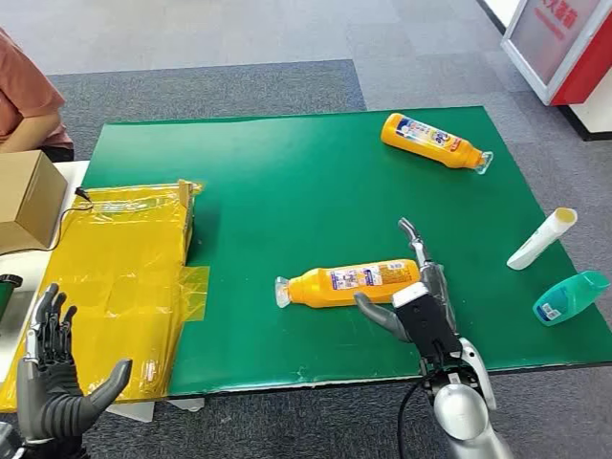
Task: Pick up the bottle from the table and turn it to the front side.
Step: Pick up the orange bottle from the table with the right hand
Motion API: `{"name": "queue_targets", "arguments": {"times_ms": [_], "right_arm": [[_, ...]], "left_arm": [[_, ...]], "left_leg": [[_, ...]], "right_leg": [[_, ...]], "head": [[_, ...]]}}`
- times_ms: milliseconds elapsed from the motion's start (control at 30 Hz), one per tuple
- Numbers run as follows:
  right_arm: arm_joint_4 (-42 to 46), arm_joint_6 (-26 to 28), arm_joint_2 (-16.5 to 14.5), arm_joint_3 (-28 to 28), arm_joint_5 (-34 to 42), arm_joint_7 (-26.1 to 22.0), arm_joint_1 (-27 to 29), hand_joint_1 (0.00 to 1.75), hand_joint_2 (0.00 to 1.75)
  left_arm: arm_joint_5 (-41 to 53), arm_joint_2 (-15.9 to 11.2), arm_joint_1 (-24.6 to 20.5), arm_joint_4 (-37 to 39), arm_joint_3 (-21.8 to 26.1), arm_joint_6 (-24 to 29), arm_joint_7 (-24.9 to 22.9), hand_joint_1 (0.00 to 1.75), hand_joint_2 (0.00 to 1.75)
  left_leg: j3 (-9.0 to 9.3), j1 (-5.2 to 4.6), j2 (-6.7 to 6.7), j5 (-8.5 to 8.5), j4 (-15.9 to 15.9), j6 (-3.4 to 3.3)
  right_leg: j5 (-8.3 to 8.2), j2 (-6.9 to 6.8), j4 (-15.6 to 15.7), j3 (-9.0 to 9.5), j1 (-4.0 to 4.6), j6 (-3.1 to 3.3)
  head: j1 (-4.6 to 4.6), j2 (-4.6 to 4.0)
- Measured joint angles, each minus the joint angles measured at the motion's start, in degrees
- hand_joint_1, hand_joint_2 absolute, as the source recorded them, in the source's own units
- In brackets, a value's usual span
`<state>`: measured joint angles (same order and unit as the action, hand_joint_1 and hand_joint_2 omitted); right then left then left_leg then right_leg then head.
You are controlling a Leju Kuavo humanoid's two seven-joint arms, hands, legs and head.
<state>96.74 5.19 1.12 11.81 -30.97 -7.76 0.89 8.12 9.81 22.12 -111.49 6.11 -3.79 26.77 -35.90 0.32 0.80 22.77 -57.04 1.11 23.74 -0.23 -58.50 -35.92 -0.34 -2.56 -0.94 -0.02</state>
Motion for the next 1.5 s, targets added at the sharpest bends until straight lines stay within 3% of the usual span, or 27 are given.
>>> {"name": "queue_targets", "arguments": {"times_ms": [233,400,633,967,1200,1500], "right_arm": [[0.1,-1.2,3.3,0.1,-3.8,2.7,-0.8,0.00,1.75],[0.6,-5.0,8.6,0.0,-6.1,6.2,-2.3,0.00,1.75],[-0.7,-9.3,14.9,-0.3,-4.2,6.5,-5.3,0.00,1.75],[-7.3,-14.2,19.5,4.0,-4.3,9.2,-15.0,0.00,1.75],[-16.1,-15.4,19.9,9.5,-5.4,10.5,-21.4,0.00,1.75],[-26.8,-14.1,17.4,14.4,-6.0,10.4,-24.8,0.00,1.75]], "left_arm": [[0.9,0.6,0.1,-0.1,0.5,1.6,0.6,0.00,1.75],[-1.0,2.0,0.1,-0.9,1.9,2.2,2.0,0.00,1.75],[-0.4,2.1,-0.4,-0.4,2.9,0.8,0.8,0.00,1.75],[-2.5,3.3,-5.1,10.0,7.7,0.5,-0.2,0.00,1.75],[-4.3,4.4,-6.9,13.9,9.2,-1.8,-0.6,0.00,1.75],[-5.9,4.4,-7.7,14.6,8.6,-1.6,-1.8,0.00,1.75]], "left_leg": [[0.00,0.00,0.00,0.00,0.0,0.00],[0.00,-0.02,0.00,0.01,0.0,-0.03],[0.01,-0.04,0.00,0.00,0.0,-0.03],[0.01,-0.07,0.00,-0.09,0.0,-0.08],[-0.01,-0.07,-0.02,-0.11,0.0,-0.12],[-0.01,-0.07,-0.02,-0.11,0.0,-0.12]], "right_leg": [[0.00,0.00,0.0,0.00,-0.01,0.00],[-0.01,0.00,0.0,0.01,-0.04,-0.02],[-0.03,0.00,0.0,0.01,-0.08,-0.03],[-0.10,0.01,0.0,0.03,-0.08,-0.09],[-0.11,-0.02,0.0,0.03,-0.08,-0.11],[-0.10,-0.02,0.0,0.02,-0.07,-0.11]], "head": [[0.00,0.00],[0.00,0.00],[0.00,0.00],[0.01,0.00],[0.00,0.00],[-0.01,0.00]]}}
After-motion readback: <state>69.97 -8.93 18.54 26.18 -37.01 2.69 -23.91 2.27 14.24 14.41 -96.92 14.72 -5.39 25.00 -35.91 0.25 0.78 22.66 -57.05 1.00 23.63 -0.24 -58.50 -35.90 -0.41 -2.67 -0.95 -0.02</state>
